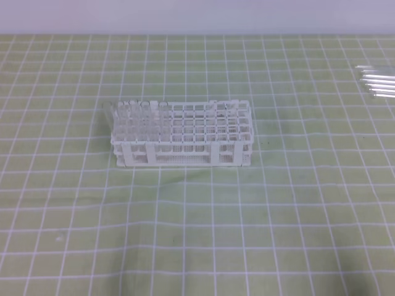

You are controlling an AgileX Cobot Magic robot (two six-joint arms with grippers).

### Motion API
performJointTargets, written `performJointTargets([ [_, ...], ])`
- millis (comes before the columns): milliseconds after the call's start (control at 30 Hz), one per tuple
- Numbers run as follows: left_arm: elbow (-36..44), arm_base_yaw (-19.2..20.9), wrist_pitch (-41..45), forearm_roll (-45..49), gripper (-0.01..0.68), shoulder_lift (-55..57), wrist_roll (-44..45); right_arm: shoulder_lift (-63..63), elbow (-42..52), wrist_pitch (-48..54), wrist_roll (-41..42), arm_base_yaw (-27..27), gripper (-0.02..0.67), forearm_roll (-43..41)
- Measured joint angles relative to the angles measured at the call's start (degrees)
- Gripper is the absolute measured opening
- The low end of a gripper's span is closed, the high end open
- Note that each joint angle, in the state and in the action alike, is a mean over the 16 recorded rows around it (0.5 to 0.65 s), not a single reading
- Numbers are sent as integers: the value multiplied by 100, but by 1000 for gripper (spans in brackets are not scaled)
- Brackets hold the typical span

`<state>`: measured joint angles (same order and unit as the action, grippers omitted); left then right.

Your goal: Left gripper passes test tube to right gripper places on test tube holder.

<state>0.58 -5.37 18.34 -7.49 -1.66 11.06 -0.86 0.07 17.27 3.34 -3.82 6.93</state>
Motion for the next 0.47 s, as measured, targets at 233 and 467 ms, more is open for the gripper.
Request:
performJointTargets([
  [233, -29, 2, 38, -1, 0, 73, 5, 2, 0, 0, -3, 0, -2, 0],
  [467, -41, 3, 53, -2, 0, 102, 6, 2, 0, 0, -3, 0, -2, 0],
])
